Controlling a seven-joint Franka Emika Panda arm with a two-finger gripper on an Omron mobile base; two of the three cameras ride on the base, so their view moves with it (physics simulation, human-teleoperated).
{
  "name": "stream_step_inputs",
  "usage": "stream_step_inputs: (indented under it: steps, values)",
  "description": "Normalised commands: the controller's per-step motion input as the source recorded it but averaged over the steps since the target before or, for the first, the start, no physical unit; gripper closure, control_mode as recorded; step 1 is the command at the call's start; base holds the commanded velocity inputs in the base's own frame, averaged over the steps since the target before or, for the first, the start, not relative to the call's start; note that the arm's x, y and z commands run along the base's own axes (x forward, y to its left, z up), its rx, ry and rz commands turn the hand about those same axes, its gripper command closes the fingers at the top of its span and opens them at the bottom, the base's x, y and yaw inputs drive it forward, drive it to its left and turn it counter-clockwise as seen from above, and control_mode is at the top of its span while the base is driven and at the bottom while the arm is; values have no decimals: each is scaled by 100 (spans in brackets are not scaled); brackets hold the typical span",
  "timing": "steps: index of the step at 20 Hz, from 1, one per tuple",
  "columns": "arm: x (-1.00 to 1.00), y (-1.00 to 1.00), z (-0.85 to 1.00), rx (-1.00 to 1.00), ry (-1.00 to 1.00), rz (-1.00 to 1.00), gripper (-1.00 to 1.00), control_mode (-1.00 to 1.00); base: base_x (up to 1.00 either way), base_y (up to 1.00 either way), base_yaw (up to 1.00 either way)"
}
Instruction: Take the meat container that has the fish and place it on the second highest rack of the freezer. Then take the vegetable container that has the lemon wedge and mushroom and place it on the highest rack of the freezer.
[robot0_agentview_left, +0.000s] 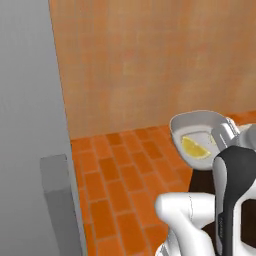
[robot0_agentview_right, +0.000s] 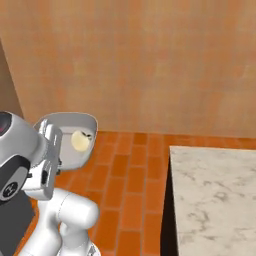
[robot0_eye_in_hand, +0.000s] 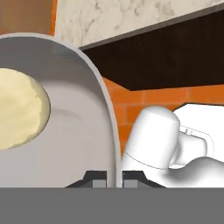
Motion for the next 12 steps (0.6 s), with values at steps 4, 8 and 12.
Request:
stream_step_inputs:
  steps: [4,8,12]
  values:
    - [0,0,0,0,0,0,100,100,96,-13,14]
    - [0,0,0,0,0,0,100,100,100,1,22]
    - [0,0,0,0,0,0,100,100,85,23,49]
